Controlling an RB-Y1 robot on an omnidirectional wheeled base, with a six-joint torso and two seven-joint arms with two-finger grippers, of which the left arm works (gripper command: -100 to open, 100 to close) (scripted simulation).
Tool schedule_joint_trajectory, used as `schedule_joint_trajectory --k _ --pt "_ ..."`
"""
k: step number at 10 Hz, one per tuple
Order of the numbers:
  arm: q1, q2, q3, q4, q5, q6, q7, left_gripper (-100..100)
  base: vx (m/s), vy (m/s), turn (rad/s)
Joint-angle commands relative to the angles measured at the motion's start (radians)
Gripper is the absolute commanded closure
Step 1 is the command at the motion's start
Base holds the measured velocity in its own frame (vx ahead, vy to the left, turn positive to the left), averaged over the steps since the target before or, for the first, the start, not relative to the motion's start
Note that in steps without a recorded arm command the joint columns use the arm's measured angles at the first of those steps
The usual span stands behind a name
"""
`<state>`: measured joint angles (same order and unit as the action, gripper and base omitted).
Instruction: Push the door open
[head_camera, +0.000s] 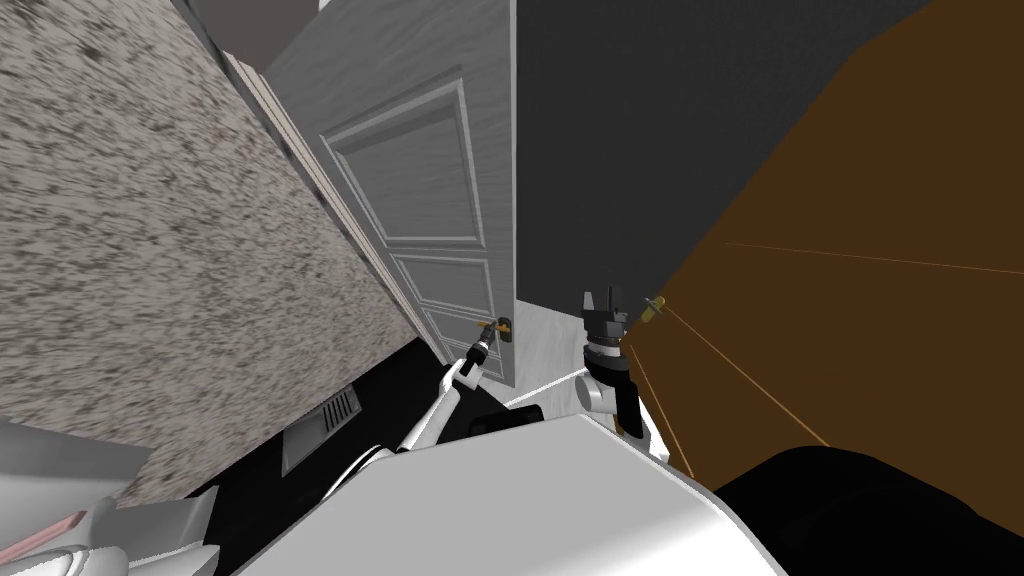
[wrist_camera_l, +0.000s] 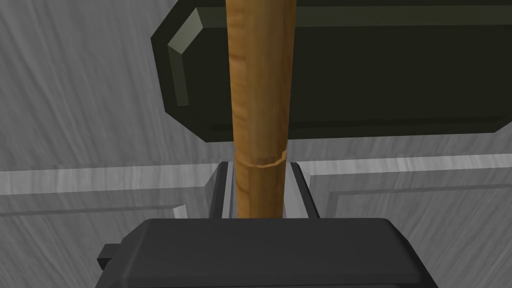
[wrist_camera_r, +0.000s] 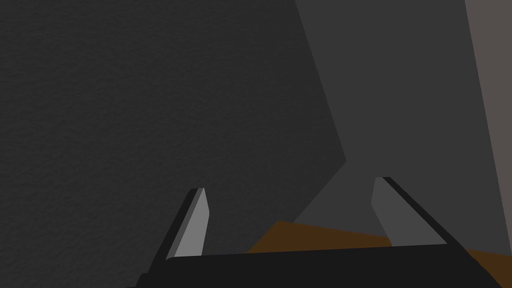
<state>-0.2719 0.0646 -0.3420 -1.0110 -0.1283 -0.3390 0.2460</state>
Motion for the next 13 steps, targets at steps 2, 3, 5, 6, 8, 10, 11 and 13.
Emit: schedule_joint_trajectory --k 2,3,5,6,8,10,11,13 --pt "-0.004 0.013 0.038 0.001 0.005 -0.006 -0.01 100 0.103 -0.11 0.042" --pt "-0.004 0.013 0.047 0.003 0.007 -0.006 -0.014 100 0.089 -0.105 0.048" --pt "-0.005 0.012 0.066 0.007 0.009 -0.006 -0.021 100 0.083 -0.099 0.043" --pt "-0.005 0.012 0.076 0.009 0.01 -0.006 -0.024 100 0.082 -0.115 0.059" --pt "-0.006 0.01 0.094 0.013 0.013 -0.006 -0.031 100 0.085 -0.099 0.058" --pt "-0.007 0.006 0.121 0.018 0.016 -0.006 -0.041 100 0.129 -0.161 0.082" --pt "-0.007 0.002 0.139 0.021 0.018 -0.006 -0.048 100 0.136 -0.18 0.081" --pt "-0.008 -0.004 0.163 0.026 0.021 -0.006 -0.057 100 0.122 -0.144 0.064"
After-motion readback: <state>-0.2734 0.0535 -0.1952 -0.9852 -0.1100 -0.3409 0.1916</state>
